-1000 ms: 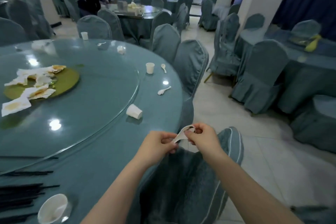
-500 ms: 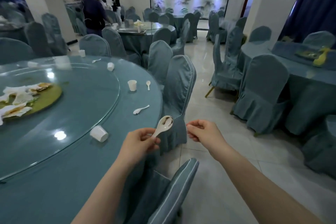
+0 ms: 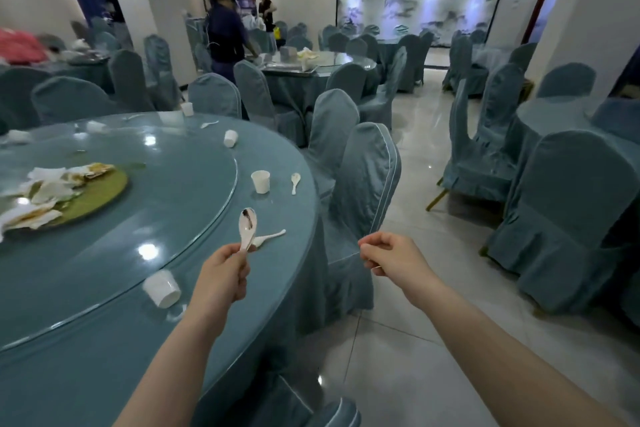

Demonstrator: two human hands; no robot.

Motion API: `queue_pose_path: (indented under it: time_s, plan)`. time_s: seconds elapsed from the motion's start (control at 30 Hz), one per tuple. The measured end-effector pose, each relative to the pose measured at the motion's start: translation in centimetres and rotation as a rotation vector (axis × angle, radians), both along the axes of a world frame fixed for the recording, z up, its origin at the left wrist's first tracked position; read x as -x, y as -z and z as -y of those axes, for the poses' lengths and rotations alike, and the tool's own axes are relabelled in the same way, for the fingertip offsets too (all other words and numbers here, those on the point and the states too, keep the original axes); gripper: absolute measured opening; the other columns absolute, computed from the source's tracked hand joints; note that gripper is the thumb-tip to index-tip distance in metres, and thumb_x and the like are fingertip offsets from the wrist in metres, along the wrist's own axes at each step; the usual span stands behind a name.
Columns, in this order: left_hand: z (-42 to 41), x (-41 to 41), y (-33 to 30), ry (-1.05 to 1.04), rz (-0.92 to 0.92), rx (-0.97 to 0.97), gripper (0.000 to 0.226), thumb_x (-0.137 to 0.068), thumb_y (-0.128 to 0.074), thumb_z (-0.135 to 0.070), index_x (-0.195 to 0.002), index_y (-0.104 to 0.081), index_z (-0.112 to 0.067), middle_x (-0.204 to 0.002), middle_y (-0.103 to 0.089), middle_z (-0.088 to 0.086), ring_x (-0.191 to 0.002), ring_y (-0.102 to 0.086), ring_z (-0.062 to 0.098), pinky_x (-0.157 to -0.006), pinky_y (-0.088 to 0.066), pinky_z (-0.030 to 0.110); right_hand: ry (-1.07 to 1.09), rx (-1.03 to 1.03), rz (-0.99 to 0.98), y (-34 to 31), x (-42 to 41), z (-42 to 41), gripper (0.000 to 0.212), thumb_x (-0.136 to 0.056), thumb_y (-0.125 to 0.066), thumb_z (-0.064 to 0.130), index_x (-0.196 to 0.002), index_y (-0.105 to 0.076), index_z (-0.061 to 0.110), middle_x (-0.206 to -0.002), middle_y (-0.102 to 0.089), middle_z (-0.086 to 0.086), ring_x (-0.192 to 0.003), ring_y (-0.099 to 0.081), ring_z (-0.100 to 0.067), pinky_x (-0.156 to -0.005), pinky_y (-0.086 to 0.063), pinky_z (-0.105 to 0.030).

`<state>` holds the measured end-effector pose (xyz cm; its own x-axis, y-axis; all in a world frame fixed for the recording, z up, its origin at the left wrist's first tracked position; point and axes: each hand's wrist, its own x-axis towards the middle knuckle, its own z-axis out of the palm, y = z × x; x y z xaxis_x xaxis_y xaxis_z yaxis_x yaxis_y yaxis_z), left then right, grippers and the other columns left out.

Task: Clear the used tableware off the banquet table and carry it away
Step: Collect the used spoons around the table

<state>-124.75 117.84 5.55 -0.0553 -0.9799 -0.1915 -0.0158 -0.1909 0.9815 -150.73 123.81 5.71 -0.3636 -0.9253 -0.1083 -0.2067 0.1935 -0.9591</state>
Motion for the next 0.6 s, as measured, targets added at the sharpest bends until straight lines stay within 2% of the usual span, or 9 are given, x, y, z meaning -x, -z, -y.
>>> queue_pose_path:
  time_s: [0.2, 0.33, 0.5, 0.6]
  plan:
    - [2.3, 8.0, 3.3, -0.199, -0.093, -0.079, 0.033, -0.101, -0.037, -0.023, -0.096, -0.066, -0.010, -0.051, -0.033, -0.006, -0.038, -0.022, 0.008, -0.037, -0.019, 0.018, -0.159, -0.083, -0.029, 2.3, 11.3, 5.3, 0.009, -0.088, -0.062, 0.014, -0.087, -0.069, 0.021, -0.074, -0.070, 0.004, -0.067, -0.064, -0.009, -0.054, -0.047, -0.015]
    - [2.3, 11.4, 4.1, -0.330, -0.055, -0.120, 0.030, -0.098, -0.039, -0.017, -0.098, -0.068, -0.011, -0.055, -0.041, -0.002, -0.042, -0.027, 0.011, -0.040, -0.023, 0.021, -0.235, -0.139, -0.041, 3.2, 16.6, 9.1, 0.010, -0.088, -0.061, 0.014, -0.088, -0.069, 0.019, -0.076, -0.071, 0.003, -0.067, -0.064, -0.011, -0.055, -0.048, -0.017]
    - [2.5, 12.1, 5.0, -0.558, -0.120, -0.170, 0.029, -0.100, -0.036, -0.018, -0.099, -0.065, -0.012, -0.058, -0.045, 0.000, -0.048, -0.032, 0.010, -0.042, -0.027, 0.020, -0.358, -0.161, -0.066, 5.3, 16.8, 15.5, 0.012, -0.088, -0.062, 0.013, -0.084, -0.070, 0.022, -0.081, -0.072, 0.000, -0.068, -0.065, -0.010, -0.059, -0.049, -0.019]
    - [3.7, 11.8, 5.9, -0.680, -0.170, -0.204, 0.030, -0.099, -0.035, -0.015, -0.096, -0.064, -0.013, -0.056, -0.047, 0.000, -0.047, -0.035, 0.010, -0.040, -0.032, 0.019, -0.475, -0.188, -0.111, 7.5, 14.9, 19.1, 0.013, -0.086, -0.064, 0.012, -0.081, -0.070, 0.023, -0.078, -0.071, 0.005, -0.064, -0.065, -0.006, -0.054, -0.046, -0.016]
